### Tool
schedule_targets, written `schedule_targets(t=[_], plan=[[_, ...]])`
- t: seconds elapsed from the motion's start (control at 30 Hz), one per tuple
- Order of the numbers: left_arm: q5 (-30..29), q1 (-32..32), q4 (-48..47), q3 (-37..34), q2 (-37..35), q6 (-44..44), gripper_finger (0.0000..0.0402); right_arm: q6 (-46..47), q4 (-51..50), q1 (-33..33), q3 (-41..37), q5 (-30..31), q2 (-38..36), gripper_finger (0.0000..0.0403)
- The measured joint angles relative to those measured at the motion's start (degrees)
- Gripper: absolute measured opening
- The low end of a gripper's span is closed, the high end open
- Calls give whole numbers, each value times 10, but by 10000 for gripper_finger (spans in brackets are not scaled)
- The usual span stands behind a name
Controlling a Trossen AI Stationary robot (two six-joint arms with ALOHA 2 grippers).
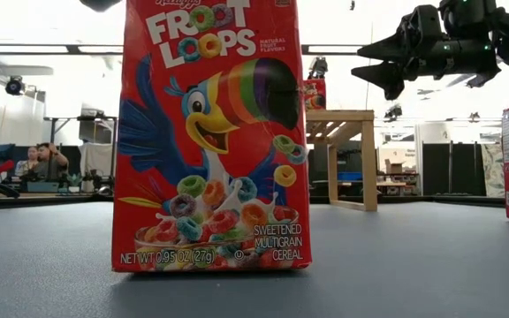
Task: Stack cereal on shelf
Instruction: Put the bottom red cereal box on the shelf aligned with the other red cereal box
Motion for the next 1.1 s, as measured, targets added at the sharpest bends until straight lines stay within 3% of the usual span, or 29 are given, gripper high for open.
schedule_targets(t=[0.27, 0.77, 1.1], plan=[[9, 0, 1, 0, 5, -33, 325, 4, 0, 0, 0, 0, 0, 260], [14, -3, 54, 7, 5, -18, 325, 12, -1, 0, 0, -1, 0, 260], [14, 7, 42, 7, 8, -22, 325, 10, -5, 0, -1, -1, 0, 260]])
